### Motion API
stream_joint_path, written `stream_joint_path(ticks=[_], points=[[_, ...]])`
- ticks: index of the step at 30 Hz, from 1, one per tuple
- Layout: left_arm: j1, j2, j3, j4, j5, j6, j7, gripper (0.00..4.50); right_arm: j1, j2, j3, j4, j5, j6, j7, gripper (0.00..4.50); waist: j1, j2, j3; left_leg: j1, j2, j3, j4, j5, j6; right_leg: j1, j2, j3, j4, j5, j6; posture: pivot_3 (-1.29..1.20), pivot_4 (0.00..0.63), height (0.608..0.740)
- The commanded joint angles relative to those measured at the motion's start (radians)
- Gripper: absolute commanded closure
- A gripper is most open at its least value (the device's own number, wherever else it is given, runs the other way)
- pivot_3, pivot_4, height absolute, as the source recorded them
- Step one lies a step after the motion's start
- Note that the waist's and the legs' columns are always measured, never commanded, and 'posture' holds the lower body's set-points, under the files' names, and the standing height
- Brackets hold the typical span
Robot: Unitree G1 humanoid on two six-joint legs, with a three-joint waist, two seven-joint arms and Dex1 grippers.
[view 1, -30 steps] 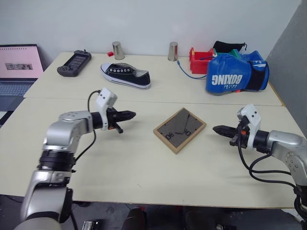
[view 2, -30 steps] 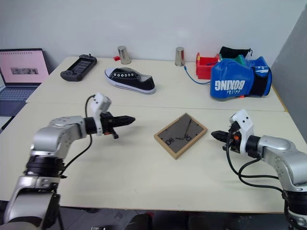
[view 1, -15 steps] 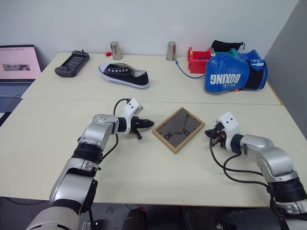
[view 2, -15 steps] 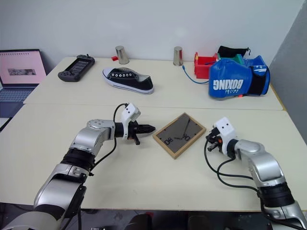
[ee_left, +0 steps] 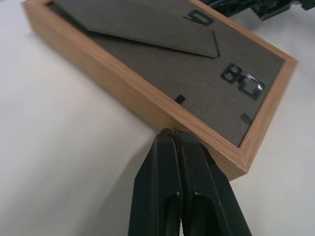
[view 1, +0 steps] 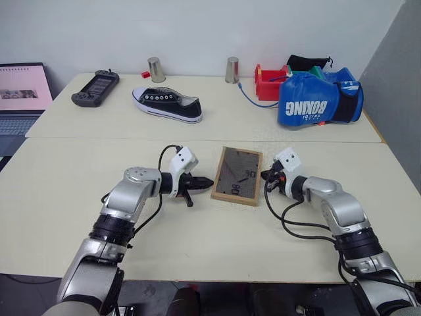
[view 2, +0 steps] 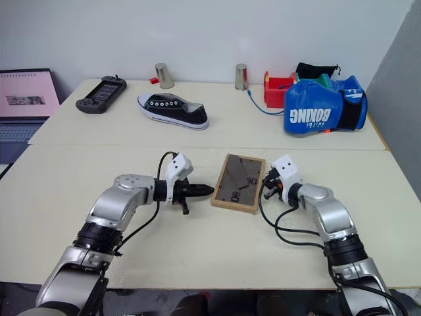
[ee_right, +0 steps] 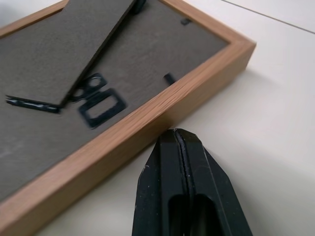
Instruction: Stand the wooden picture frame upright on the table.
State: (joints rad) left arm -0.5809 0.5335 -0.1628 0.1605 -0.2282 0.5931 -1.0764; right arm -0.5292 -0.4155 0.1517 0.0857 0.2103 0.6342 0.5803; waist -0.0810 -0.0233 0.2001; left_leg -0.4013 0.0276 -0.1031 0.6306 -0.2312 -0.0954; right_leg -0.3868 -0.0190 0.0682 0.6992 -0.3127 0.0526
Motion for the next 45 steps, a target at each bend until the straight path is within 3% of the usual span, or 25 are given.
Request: stream_joint_path(ticks=[1,5,12,20,33,45], points=[[0.034,0.012,0.032,-0.142,-0.041,0.049,0.032,4.43,-0.019,0.020,0.012,-0.059,0.020,-0.009,0.044,4.50,-0.001,0.000,0.000,0.000,0.000,0.000,0.000,0.000,0.000,0.000,0.000,0.000,0.000,0.000,0.000,0.00,0.150,0.740],[0.114,0.043,0.075,-0.273,-0.085,0.133,0.065,4.43,0.006,0.043,0.047,-0.119,0.023,0.018,0.062,4.50,-0.004,0.000,0.000,0.000,0.000,-0.001,0.000,0.000,0.000,0.000,0.000,0.000,0.001,0.000,0.000,0.00,0.150,0.740],[0.183,0.100,0.139,-0.405,-0.154,0.236,0.102,4.43,0.039,-0.024,0.056,-0.149,-0.010,0.018,0.088,4.50,-0.001,0.000,0.000,0.000,0.000,-0.001,0.000,0.000,0.000,0.001,0.000,0.000,0.000,0.000,0.000,0.00,0.150,0.740],[0.146,0.140,0.146,-0.270,-0.115,0.159,0.141,4.43,0.013,-0.075,0.045,-0.163,0.000,0.034,0.133,4.50,-0.001,0.000,0.000,0.001,0.000,-0.001,0.000,0.000,0.000,0.001,0.000,0.000,0.000,0.000,0.000,0.00,0.150,0.740],[0.067,0.124,0.082,-0.116,-0.063,0.041,0.128,4.43,0.016,0.000,0.088,-0.232,0.016,0.086,0.136,4.50,-0.002,0.000,0.000,0.001,0.000,-0.001,0.000,0.000,0.000,0.001,0.000,-0.001,0.000,0.000,0.000,0.00,0.150,0.740],[0.026,0.159,0.098,-0.027,-0.038,-0.014,0.112,4.43,0.000,0.046,0.130,-0.244,0.031,0.108,0.164,4.50,-0.002,0.000,0.000,0.001,0.000,-0.001,0.000,0.000,0.000,0.000,0.001,-0.001,0.000,0.000,0.000,0.00,0.150,0.740]])
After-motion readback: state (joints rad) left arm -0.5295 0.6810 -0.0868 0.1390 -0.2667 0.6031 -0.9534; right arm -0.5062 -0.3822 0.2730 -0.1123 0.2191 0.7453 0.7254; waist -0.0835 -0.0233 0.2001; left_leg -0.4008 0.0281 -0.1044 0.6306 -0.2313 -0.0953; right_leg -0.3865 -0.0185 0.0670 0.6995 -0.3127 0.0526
